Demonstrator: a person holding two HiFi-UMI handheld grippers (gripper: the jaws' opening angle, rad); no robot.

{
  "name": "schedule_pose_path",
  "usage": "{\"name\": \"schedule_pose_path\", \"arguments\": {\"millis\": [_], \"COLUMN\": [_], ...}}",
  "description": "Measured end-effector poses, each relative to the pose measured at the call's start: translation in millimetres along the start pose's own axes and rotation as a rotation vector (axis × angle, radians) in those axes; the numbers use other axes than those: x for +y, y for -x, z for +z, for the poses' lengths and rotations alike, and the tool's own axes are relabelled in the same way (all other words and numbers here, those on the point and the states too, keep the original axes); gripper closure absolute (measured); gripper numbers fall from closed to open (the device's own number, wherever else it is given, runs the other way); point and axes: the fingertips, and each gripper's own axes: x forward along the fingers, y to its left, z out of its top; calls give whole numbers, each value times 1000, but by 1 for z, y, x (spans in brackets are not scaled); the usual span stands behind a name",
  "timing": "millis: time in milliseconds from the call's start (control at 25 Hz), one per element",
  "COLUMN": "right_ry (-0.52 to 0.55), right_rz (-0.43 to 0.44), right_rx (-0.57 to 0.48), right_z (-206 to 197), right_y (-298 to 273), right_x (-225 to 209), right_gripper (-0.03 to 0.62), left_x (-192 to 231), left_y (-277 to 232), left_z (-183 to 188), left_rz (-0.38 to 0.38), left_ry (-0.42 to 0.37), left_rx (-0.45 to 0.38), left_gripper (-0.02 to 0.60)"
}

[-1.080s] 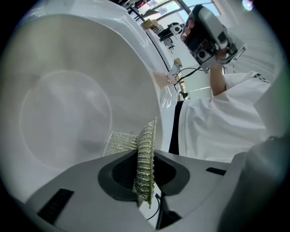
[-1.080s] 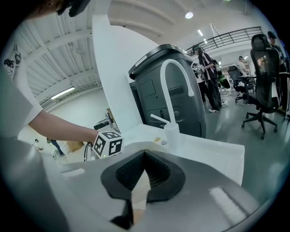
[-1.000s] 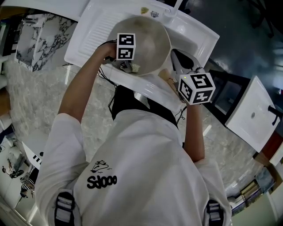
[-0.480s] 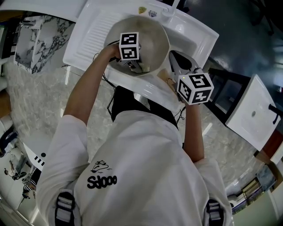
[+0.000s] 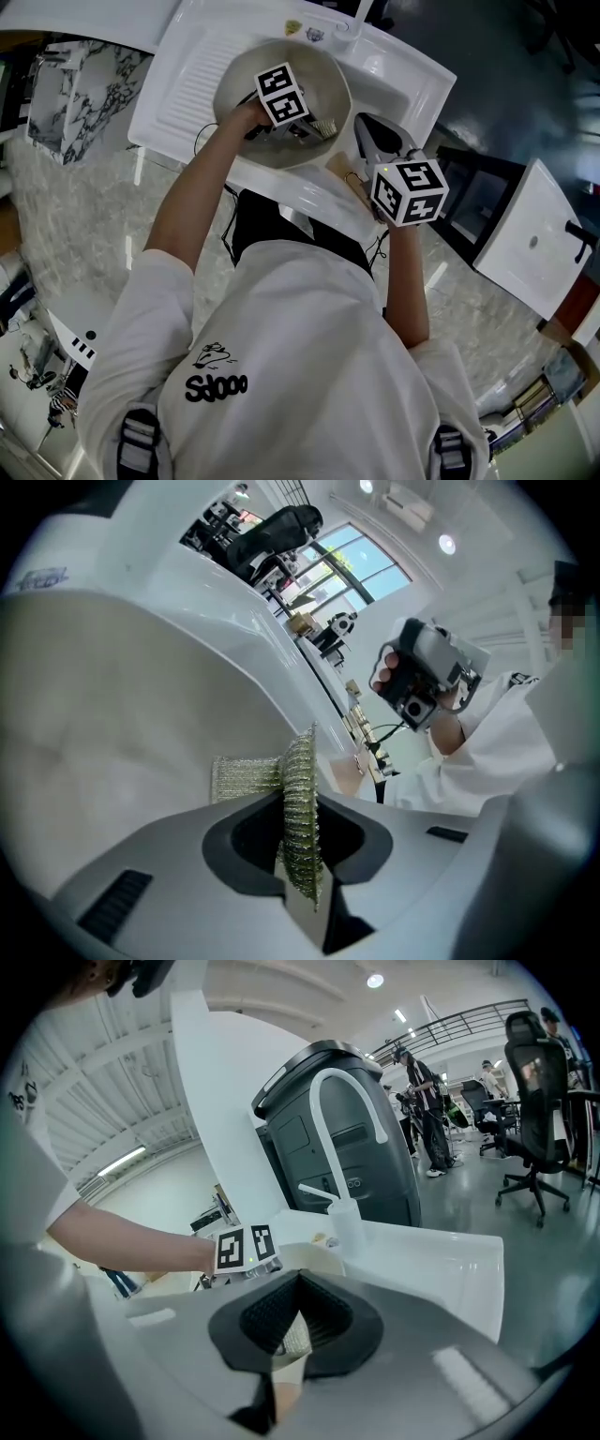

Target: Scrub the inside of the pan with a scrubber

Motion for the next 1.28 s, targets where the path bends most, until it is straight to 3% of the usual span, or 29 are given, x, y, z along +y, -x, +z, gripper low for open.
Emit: {"name": "schedule_pose_path", "arguments": {"millis": [240, 400, 480, 600, 760, 1080, 1280], "right_ry": [-5, -15, -21, -23, -23, -28, -26], "right_rz": [0, -4, -7, -1, 9, 11, 16], "right_rx": [4, 10, 14, 16, 13, 24, 34], "right_z": [0, -2, -4, -2, 2, 0, -1], "right_y": [-2, -3, -4, -7, -10, -13, -16], "right_x": [-2, -7, -9, -7, -5, -8, -7], "right_gripper": [585, 585, 585, 585, 585, 585, 585], "left_x": [28, 54, 67, 80, 91, 122, 136], "left_y": [14, 33, 48, 71, 90, 119, 135], "left_z": [43, 58, 64, 74, 77, 51, 24], "left_rz": [88, 228, 284, 315, 360, 567, 727], "left_ry": [110, 137, 186, 276, 317, 396, 389], "left_rx": [-259, -382, -482, -643, -756, -796, -684], "left_gripper": [512, 512, 512, 512, 512, 514, 514]}}
